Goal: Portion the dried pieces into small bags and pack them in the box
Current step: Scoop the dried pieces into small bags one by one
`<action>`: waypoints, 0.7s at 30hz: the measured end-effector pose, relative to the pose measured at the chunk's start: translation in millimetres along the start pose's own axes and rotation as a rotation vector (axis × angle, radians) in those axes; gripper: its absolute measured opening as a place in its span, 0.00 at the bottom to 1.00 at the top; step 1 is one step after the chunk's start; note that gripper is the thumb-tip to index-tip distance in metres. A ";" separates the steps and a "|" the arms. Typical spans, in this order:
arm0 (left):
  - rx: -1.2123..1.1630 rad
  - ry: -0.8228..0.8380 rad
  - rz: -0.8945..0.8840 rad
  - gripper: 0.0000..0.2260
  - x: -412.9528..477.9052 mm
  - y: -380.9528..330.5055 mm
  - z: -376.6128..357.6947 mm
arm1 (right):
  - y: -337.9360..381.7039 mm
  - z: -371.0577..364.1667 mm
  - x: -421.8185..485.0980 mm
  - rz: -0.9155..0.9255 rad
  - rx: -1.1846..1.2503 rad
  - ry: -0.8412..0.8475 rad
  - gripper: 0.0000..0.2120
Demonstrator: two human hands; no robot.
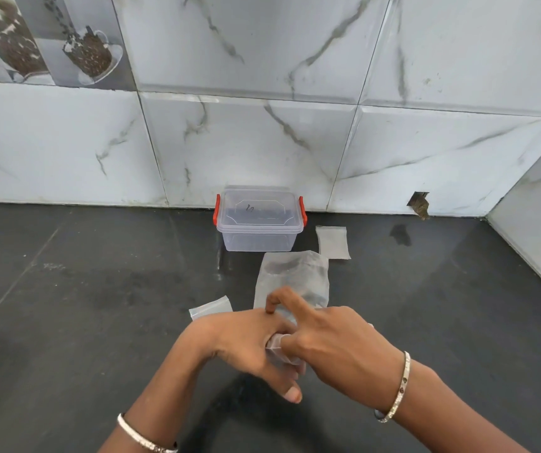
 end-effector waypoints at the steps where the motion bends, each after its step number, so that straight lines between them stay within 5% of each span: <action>1: -0.049 0.002 -0.020 0.13 0.1 -3.1 -1.9 | 1.5 -0.3 0.2 0.012 0.004 0.000 0.14; 8: -0.213 -0.227 0.011 0.05 3.4 15.6 1.3 | -17.1 -8.4 3.2 -0.084 0.295 -0.133 0.03; 12: -0.321 -0.452 0.073 0.12 -2.3 39.3 14.8 | -62.2 8.2 -14.9 -0.360 0.772 -0.506 0.15; 17: -0.497 -0.586 0.030 0.10 -4.4 35.5 11.2 | -102.5 -24.2 -39.1 -0.567 1.827 -0.918 0.25; 21: -0.631 -0.583 -0.008 0.12 2.9 19.8 1.4 | -97.0 -37.6 -44.9 -0.635 2.048 -1.117 0.25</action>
Point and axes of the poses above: each hand's wrist, its own x-axis towards the middle knuckle, its own z-axis out of the back of the hand, y = z × x, the point moved 10 cm from there along x, towards the middle knuckle, and after that the axes turned 7 degrees about x, right-handed, at the moved point
